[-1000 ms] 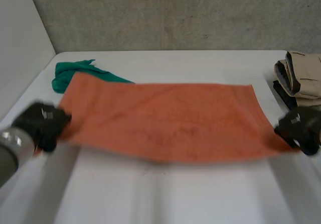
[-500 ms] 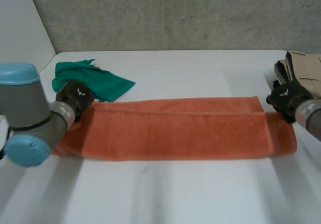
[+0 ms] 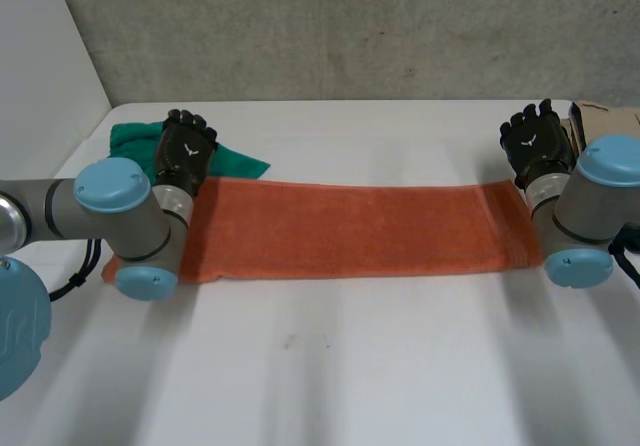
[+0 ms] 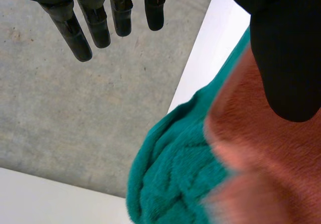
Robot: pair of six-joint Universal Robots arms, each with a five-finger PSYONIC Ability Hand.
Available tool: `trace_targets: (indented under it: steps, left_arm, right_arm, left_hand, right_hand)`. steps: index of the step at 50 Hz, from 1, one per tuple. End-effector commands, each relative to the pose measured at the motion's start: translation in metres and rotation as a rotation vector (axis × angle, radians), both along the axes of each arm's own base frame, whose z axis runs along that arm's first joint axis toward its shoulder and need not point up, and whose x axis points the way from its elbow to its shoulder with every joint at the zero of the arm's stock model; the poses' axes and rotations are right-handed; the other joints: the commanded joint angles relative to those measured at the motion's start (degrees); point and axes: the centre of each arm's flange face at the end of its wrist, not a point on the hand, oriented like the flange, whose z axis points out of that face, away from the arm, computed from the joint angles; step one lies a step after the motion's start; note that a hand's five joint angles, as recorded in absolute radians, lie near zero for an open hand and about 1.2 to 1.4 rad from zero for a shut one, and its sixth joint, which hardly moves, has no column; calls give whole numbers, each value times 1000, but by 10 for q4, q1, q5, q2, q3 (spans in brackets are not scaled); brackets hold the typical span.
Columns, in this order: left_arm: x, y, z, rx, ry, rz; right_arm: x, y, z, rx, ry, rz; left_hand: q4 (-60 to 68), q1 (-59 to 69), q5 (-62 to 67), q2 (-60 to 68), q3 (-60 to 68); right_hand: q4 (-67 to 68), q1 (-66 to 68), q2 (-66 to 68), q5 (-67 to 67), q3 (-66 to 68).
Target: Fold the laundry.
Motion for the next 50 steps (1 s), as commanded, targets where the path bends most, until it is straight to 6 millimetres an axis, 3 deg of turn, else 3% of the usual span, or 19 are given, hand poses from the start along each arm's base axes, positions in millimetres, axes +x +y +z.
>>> trace_targets:
  steps: [1, 3, 7, 12, 17, 27, 43, 46, 47, 50]
  left_arm:
    - [1, 17, 30, 2, 80, -16]
    - [3, 24, 39, 3, 108, -21]
    - [9, 41, 60, 21, 190, -31]
    - [21, 64, 71, 86, 291, -42]
    - [42, 76, 72, 136, 362, -16]
    - [58, 88, 54, 241, 475, -7]
    - [55, 96, 49, 279, 517, -14]
    - [55, 97, 48, 282, 516, -13]
    - [56, 97, 47, 285, 516, -11]
    - [56, 97, 49, 282, 516, -10]
  right_arm:
    - [-6, 23, 42, 59, -123, 4]
    - [-8, 39, 54, 126, -156, 30]
    - [-8, 70, 60, 279, -177, 88]
    - [-27, 91, 42, 475, -188, 90]
    - [-46, 100, 32, 549, -216, 86]
    - [-70, 89, 22, 543, -260, 76]
    - [-71, 72, -13, 520, -256, 86]
    - [-70, 69, -19, 515, -257, 92]
    - [-72, 68, -20, 503, -242, 83]
    - [-78, 64, -18, 482, -247, 54]
  left_hand:
    - [-17, -10, -28, -20, -24]
    - [-17, -10, -28, -20, -24]
    - [-17, -10, -28, -20, -24]
    - [-17, -10, -28, -20, -24]
    - [-17, -10, -28, -20, -24]
    - [-15, -8, -25, -18, -22]
    - [-3, 4, -14, -6, -10]
    - [-2, 5, -12, -4, -8]
    - [-2, 5, -12, -4, -8]
    - [-2, 5, -12, -4, -8]
  right_hand:
    - [-25, -32, -26, -28, -24]
    - [-25, -32, -26, -28, -24]
    - [-25, -32, -26, -28, -24]
    - [-25, -32, -26, -28, -24]
    - [28, 21, 27, 25, 29]
    - [137, 130, 137, 135, 138]
    - [226, 219, 226, 224, 227]
    - [407, 400, 407, 405, 408]
    - [672, 665, 672, 670, 673]
    - [675, 668, 674, 672, 676]
